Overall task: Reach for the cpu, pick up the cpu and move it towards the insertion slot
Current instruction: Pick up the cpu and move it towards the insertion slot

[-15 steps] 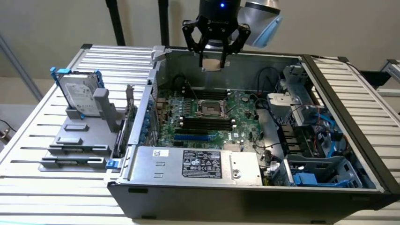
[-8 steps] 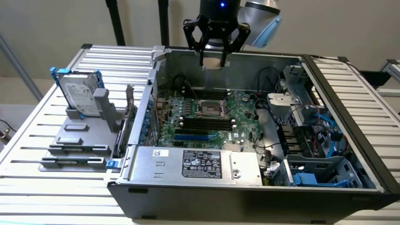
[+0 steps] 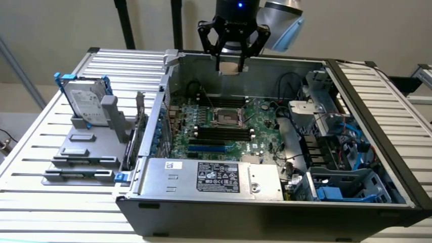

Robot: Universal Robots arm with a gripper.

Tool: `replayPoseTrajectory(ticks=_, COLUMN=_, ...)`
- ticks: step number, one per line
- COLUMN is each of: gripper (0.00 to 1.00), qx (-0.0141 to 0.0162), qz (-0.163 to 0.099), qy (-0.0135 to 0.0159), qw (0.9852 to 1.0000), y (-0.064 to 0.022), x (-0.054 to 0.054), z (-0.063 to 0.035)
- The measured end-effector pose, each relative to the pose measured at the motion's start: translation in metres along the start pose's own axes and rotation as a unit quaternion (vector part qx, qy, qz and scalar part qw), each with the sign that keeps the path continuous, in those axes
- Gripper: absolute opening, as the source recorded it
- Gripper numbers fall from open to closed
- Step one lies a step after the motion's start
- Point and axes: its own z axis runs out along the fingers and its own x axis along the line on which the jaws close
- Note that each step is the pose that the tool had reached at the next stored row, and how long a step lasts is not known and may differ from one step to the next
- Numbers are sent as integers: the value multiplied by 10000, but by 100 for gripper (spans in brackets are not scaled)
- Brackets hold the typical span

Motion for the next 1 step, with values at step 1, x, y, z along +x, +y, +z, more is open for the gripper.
replayPoseTrajectory(ticks=1, gripper=55, qx=0, qz=0, qy=0, qw=10000, y=0, x=0, z=0)
